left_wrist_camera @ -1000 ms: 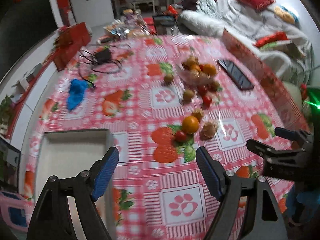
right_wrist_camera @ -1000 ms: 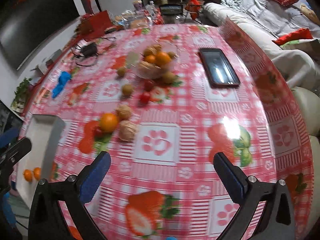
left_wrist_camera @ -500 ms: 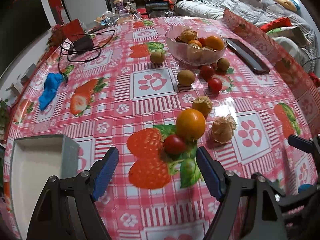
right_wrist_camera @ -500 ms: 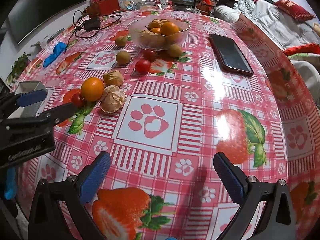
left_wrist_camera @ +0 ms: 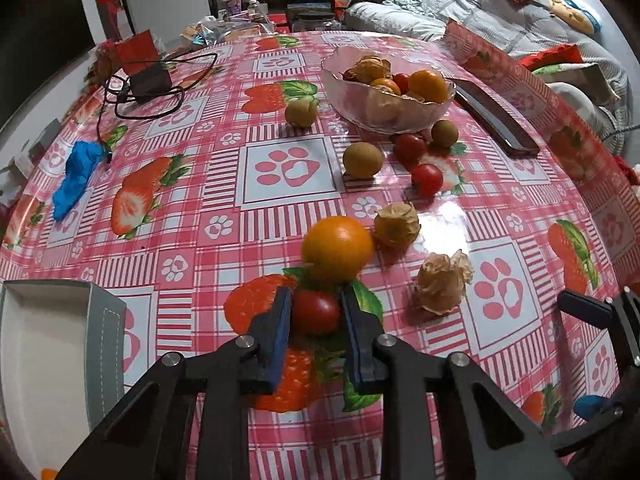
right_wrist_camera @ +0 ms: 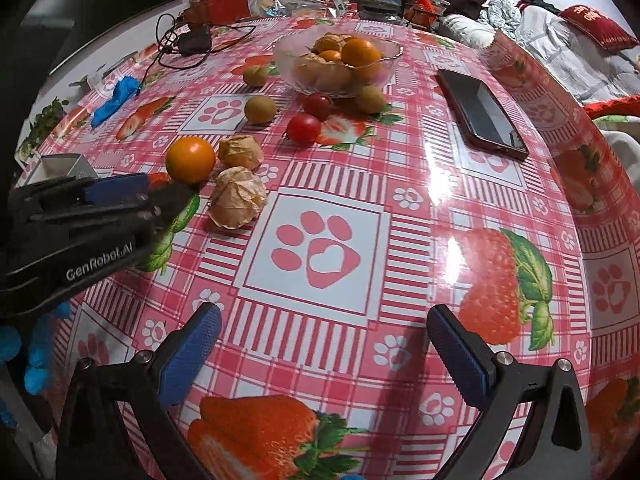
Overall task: Organize fruits
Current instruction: 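Grasp a tan husked fruit with the right gripper while the left holds the tomato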
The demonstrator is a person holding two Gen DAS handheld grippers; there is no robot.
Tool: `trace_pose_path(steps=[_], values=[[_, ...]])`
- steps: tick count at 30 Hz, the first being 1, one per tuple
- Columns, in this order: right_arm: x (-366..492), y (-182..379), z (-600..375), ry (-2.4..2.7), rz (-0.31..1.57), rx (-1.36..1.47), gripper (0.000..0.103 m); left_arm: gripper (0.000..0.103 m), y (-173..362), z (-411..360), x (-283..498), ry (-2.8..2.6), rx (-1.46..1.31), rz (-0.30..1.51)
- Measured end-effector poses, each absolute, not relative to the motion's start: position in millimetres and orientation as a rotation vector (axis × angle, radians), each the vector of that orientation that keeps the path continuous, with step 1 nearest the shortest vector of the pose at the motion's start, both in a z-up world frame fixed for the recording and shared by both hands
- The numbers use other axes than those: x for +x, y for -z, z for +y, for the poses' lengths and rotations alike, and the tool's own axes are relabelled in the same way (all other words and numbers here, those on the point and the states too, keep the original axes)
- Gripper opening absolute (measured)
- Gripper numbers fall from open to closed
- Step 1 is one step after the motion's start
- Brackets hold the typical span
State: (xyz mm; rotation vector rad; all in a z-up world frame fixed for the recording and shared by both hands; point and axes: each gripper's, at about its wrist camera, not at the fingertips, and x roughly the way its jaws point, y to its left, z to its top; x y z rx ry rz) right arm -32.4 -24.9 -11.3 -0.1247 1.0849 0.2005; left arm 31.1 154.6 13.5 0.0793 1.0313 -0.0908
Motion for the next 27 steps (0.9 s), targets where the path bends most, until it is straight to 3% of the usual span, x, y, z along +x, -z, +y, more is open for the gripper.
trace_pose_path(steps=[14,15,16,20,27], values=[[7.9,14.3,18.2,-0.227,1.036,-0.133,0.101,0.027,-14.3,203.5,-15.2,0.013,0.021,1.033],[9.4,13.6,21.4,-0.217,1.024,-0.141,0.098,0.027,-14.2,203.5,-15.7,0.013,0.025,1.031],[9.8,11.6,23.2,-0.215,1.011,-0.141,0.088,0.027,-14.0,203.4,-16.2,0.012,0.026,1.029],[7.0,4.3,22.4,-0.219,0.999,-0.138,0.038,0.027,-13.6,202.6,-24.4,0.014,0.02,1.026],[-31.8,0.7,0.7,-0.238,1.017,-0.075,0.036,0.027,-13.1,198.2,-67.4,0.019,0.031,1.003]])
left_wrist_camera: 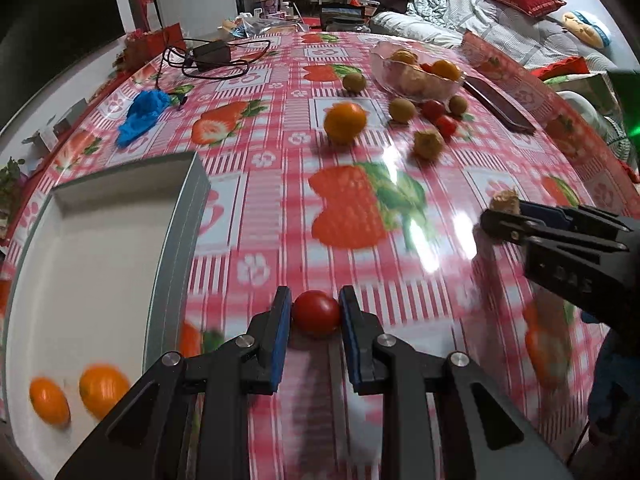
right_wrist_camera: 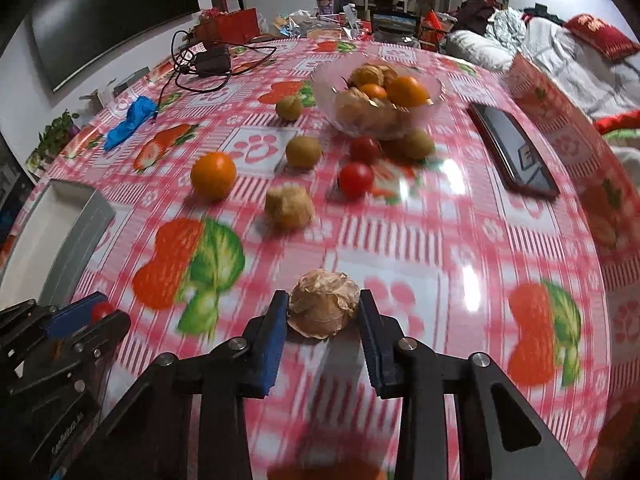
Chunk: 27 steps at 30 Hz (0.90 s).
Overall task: Organize fruits
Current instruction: 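Grasp a tan husked fruit with the right gripper while the left holds the tomato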
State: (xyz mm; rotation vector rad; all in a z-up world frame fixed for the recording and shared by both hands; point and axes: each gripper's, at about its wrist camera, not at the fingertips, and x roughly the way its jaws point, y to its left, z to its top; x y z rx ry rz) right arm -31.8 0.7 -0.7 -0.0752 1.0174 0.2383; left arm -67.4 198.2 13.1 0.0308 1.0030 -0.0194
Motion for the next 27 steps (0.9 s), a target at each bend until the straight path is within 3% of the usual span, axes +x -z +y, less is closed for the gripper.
trace_pose_path(steps=[11,27], values=[[-110.4,-2.4,-25.5,-0.237,1.04,0.004,0.036,0.026,-13.6,194.6,-132.3,0.051,0.016,0.989],[-121.6,-15.9,-18.3,-0.242,1.04,0.018,0.036,0.027,-20.3,209.9,-144.7,0.078,-0.075,1.013]])
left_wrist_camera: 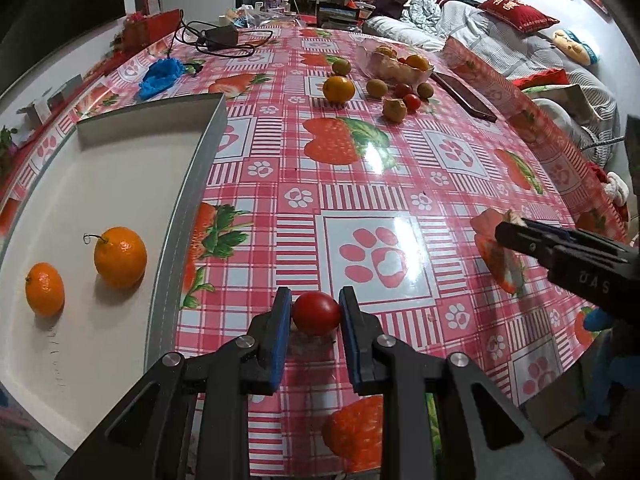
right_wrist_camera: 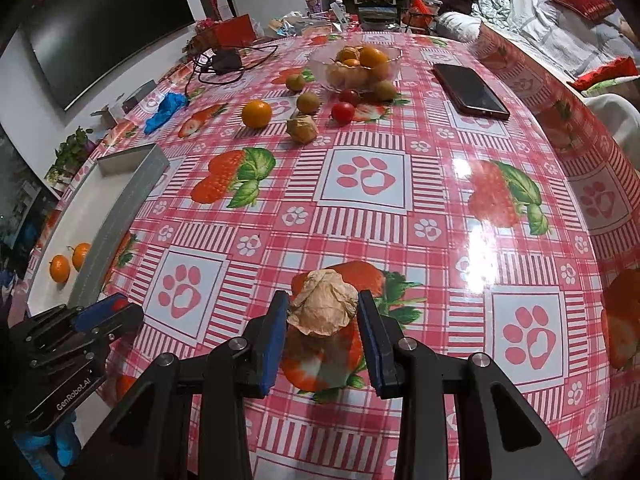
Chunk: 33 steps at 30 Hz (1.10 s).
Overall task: Organize fruits
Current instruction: 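Grasp a tan husked fruit with the right gripper while the left holds the tomato, then carry the tomato into the white tray and open the left gripper while the right carries the husked fruit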
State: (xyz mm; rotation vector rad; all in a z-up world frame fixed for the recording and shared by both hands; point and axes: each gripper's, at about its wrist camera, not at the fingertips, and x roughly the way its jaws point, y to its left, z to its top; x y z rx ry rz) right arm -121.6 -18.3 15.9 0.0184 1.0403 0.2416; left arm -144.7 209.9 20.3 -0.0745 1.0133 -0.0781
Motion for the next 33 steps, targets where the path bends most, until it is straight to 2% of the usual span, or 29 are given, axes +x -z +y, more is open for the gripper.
trace_pose_path(steps=[4,5,6,12,13,14,33], values=[[-117.2,-5.6,-17.3,-0.218,1.07,-0.005,0.039,0.027,-17.5,210.9,-145.7,0.077,-0.082,1.029],[-116.0,-3.9,-17.7,-0.21,1.072,-0.006,0.05,0.027,-17.1,211.0,-145.4,0.077,-0.083,1.031],[-113.9,-2.2,-18.3,-0.198,1.07,-0.005,0.053,0.027,-17.5,211.1,-145.8,0.078,-0.082,1.031],[-103.1,-0.7,-10.1,-0.185,1.053,-0.036,0.053,0.027,-22.4,211.4,-147.2,0.08,-0.079,1.029],[-103.1,-0.9,-8.3,-0.183,1.05,-0.049,0.039,0.027,-24.2,211.8,-147.9,0.082,-0.08,1.027],[-103.6,-1.6,-7.2,-0.19,1.051,-0.053,0.021,0.027,-25.7,212.0,-148.2,0.083,-0.08,1.026],[-108.2,-46.7,-4.8,-0.289,1.044,0.092,0.019,0.027,-81.3,253.7,-159.7,0.062,-0.111,0.921]])
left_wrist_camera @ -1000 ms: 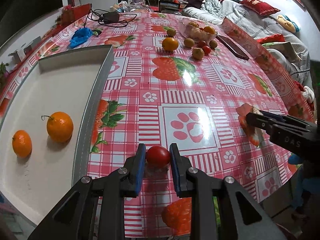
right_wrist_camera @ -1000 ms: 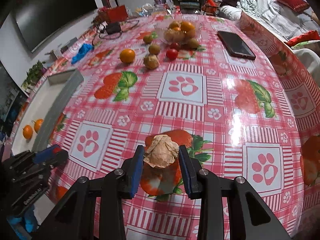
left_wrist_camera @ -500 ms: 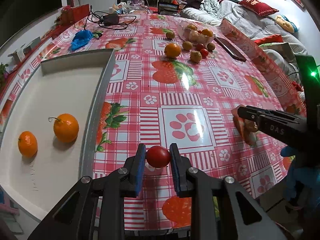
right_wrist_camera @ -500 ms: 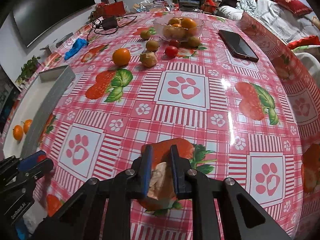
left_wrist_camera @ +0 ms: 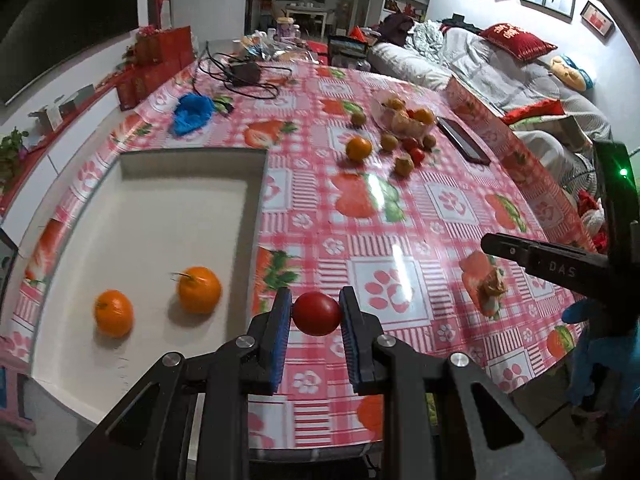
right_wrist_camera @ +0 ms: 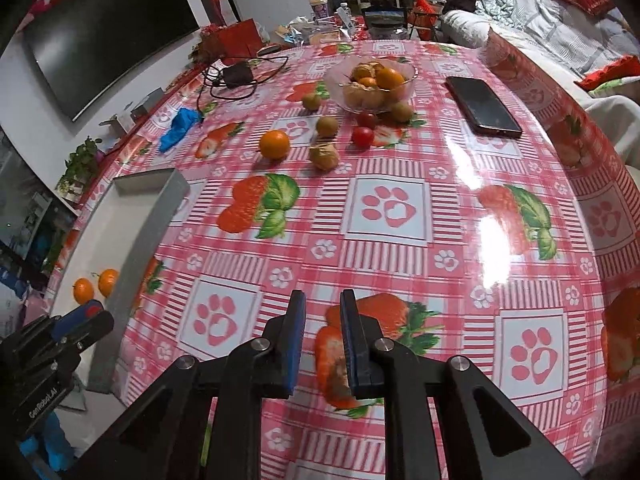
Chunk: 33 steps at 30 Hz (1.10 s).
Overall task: Organize fruits
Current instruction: 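Carry the tomato into the white tray and open the left gripper while the right carries the husked fruit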
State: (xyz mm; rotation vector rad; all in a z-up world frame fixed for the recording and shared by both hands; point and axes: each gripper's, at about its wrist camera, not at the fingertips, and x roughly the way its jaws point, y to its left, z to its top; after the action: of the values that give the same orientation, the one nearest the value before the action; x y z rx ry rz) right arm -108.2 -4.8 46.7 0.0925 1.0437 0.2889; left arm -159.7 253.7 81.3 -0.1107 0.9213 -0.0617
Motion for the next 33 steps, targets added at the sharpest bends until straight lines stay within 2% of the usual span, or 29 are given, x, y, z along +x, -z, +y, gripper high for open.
trace_pose_path(steps=[9,13,16,21,22,23,24,26,33], values=[[-103.1,-77.9,36.7,-0.359,1.001,0.043,0.019,0.027,-103.6,294.2,-163.1,0.005,-0.103,0.875],[-100.9,-61.7,37.3,-0.281,1.03,-0.03,0.022,0.027,-100.8,305.4,-167.6,-0.006,-0.118,0.877],[-107.2,-39.7,17.8,-0.203,1.065,-0.033,0.077,0.027,-94.9,307.3,-169.3,-0.003,-0.124,0.889],[-116.6,-16.6,-4.9,-0.148,1.098,-0.055,0.076,0.027,-87.1,301.9,-164.3,0.01,-0.133,0.913],[-116.5,-11.5,-7.7,-0.143,1.111,-0.047,0.067,0.027,-87.1,300.6,-164.4,0.014,-0.133,0.913],[-115.7,-7.1,-9.5,-0.143,1.127,-0.037,0.051,0.027,-87.5,299.2,-165.1,0.016,-0.132,0.913],[-115.7,-3.0,-10.6,-0.141,1.139,-0.027,0.048,0.027,-87.7,298.4,-165.9,0.018,-0.128,0.912],[-117.9,-4.6,-9.4,-0.131,1.125,-0.049,0.032,0.027,-88.0,298.9,-166.8,0.017,-0.124,0.912],[-115.8,-22.7,1.5,-0.205,1.108,0.02,0.031,0.027,-93.5,315.4,-161.6,-0.008,-0.138,0.908]])
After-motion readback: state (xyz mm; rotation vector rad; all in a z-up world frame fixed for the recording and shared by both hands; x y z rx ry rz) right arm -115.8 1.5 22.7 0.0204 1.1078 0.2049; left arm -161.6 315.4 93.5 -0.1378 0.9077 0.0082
